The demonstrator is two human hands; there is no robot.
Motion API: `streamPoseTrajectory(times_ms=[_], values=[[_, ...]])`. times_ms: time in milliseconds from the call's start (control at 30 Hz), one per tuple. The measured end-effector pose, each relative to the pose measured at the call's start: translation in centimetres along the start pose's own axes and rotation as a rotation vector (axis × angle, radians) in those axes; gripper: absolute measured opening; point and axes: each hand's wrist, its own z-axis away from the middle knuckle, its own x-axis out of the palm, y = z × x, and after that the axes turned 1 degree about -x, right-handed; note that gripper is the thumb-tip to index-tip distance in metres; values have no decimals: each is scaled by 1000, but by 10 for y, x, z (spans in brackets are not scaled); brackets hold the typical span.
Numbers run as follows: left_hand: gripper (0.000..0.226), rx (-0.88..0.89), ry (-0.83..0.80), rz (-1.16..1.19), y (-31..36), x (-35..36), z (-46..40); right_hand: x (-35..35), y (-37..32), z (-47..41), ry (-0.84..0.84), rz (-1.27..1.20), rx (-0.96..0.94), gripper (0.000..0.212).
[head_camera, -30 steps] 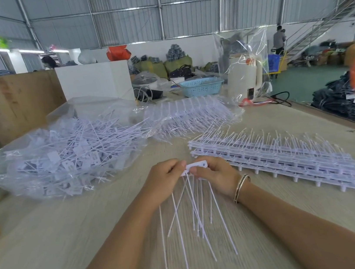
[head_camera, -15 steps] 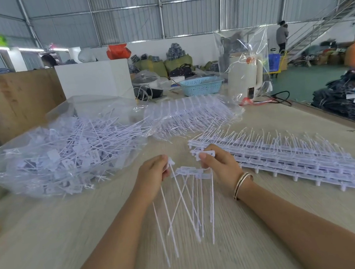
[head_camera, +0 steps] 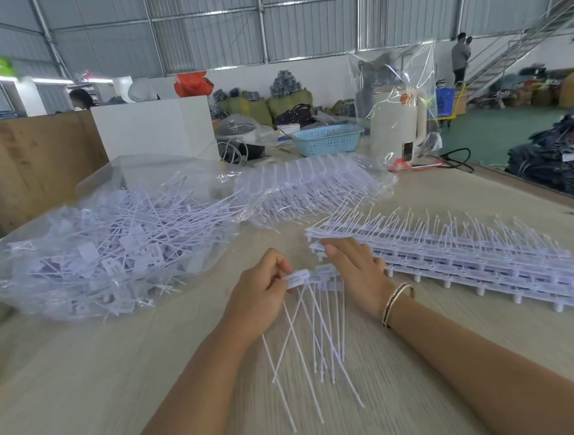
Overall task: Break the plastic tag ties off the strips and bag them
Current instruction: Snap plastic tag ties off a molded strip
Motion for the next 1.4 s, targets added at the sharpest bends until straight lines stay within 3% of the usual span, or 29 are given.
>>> streamPoseTrajectory(times_ms=[167, 333, 500, 667, 867, 1067, 1200, 1400], values=[[30, 89, -12, 35, 4, 10, -1, -1, -8, 6, -96, 107, -133, 20], [10, 19, 137, -29, -3, 4, -5, -3, -5, 5, -75, -178, -145, 16], [29, 2, 91, -171, -5, 4, -5, -2, -6, 4, -105, -327, -159, 18], [39, -14, 49, 113, -8, 4, -4, -3, -4, 3, -215, -332, -113, 26], [44, -9, -18, 194, -6, 7, -4, -2, -3, 4, -316, -274, -112, 21], [38, -150, -41, 370, -9, 3, -4, 3, -10, 7, -230, -272, -169, 8], [43, -185, -45, 452, -12, 2, -6, 5, -15, 8, -173, -204, -254, 10], [30, -222, -57, 548, -14, 1, -8, 7, -15, 8, -84, -79, -378, 12]])
